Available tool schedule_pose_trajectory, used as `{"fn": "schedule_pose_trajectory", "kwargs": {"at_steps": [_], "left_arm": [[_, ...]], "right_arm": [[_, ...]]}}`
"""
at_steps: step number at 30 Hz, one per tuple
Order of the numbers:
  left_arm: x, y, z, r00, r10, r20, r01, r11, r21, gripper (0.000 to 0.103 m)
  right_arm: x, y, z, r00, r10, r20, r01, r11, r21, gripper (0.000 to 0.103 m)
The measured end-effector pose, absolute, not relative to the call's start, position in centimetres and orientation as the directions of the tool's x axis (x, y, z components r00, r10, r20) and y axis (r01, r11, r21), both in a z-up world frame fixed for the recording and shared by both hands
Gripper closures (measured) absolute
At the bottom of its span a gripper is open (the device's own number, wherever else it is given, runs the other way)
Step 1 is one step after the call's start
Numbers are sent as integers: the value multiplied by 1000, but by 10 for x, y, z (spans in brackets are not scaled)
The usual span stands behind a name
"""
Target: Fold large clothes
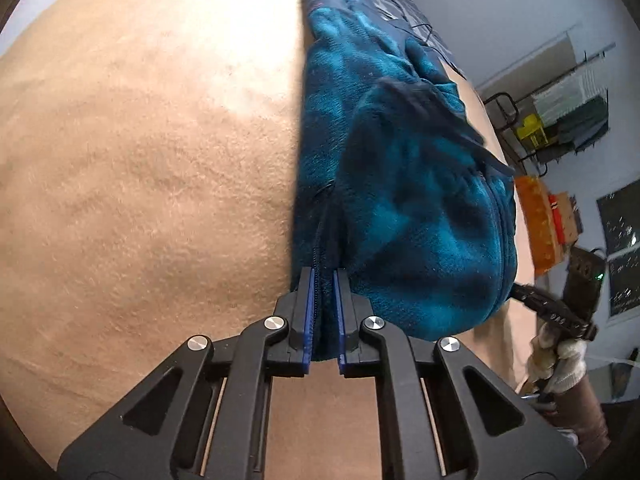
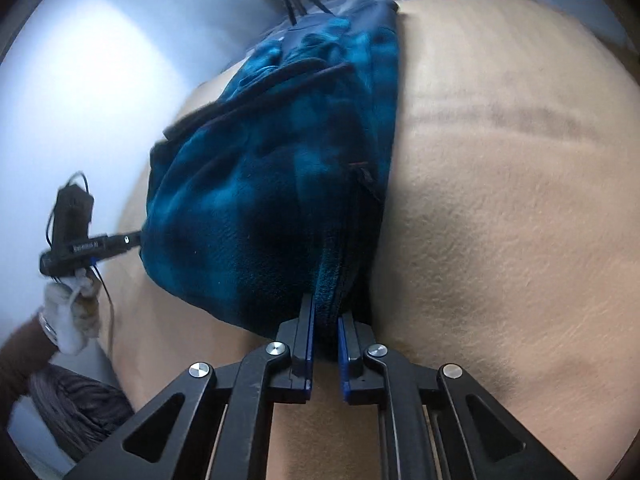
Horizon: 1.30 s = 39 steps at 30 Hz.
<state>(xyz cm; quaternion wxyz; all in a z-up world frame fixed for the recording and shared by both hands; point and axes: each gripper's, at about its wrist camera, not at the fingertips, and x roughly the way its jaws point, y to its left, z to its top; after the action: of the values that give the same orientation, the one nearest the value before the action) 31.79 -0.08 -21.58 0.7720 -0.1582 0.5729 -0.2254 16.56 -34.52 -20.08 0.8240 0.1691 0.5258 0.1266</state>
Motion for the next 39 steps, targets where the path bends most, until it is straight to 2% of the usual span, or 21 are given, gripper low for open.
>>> {"fn": "schedule_pose_trajectory", "kwargs": {"at_steps": [1, 3, 5, 7, 12, 16, 20, 25, 27, 29, 30, 33, 34, 35, 36, 39], "left_arm": [[316, -1, -210, 256, -515, -818, 181, 857, -483, 91], [312, -2, -195, 307, -461, -832, 201, 886, -417, 83], [306, -2, -175, 396, -423, -815, 224, 905, -360, 80], [304, -4, -159, 448, -428, -785, 253, 903, -347, 79], [334, -34, -146, 459, -459, -761, 303, 886, -352, 80], [369, -62, -160, 451, -451, -770, 296, 890, -348, 79], [388, -79, -187, 445, -349, -825, 281, 929, -242, 79], [391, -85, -216, 440, -329, -836, 311, 929, -202, 79], [394, -83, -215, 427, -342, -837, 315, 924, -217, 79], [400, -74, -207, 395, -395, -829, 312, 907, -284, 79], [403, -71, -202, 386, -417, -823, 307, 899, -312, 76], [418, -53, -181, 399, -464, -791, 282, 883, -376, 41], [426, -48, -174, 410, -468, -783, 274, 882, -384, 40], [435, -42, -167, 415, -476, -776, 266, 879, -397, 40], [442, -38, -163, 420, -479, -771, 260, 877, -404, 40], [475, -28, -152, 420, -498, -759, 245, 867, -433, 40]], "right_arm": [[166, -343, -195, 418, 372, -829, -36, 919, 394, 94], [162, -347, -184, 431, 347, -833, -32, 929, 370, 74], [157, -346, -166, 486, 289, -825, -47, 951, 305, 71], [154, -340, -142, 560, 244, -792, -87, 968, 237, 71], [187, -319, -116, 647, 251, -720, -159, 968, 194, 71], [228, -307, -124, 628, 232, -742, -148, 973, 179, 71], [262, -313, -151, 585, 197, -787, -91, 980, 178, 74], [272, -317, -191, 519, 168, -838, -66, 985, 157, 79], [271, -320, -192, 522, 181, -833, -59, 983, 176, 79], [272, -322, -188, 506, 186, -842, -63, 982, 179, 78], [273, -322, -181, 497, 196, -845, -75, 980, 183, 76], [271, -330, -155, 523, 230, -821, -99, 973, 210, 66], [271, -334, -145, 541, 245, -804, -106, 969, 224, 62], [273, -339, -137, 556, 254, -792, -109, 966, 234, 53], [275, -344, -131, 567, 257, -783, -106, 965, 240, 50], [292, -366, -113, 598, 253, -760, -75, 962, 262, 50]]}}
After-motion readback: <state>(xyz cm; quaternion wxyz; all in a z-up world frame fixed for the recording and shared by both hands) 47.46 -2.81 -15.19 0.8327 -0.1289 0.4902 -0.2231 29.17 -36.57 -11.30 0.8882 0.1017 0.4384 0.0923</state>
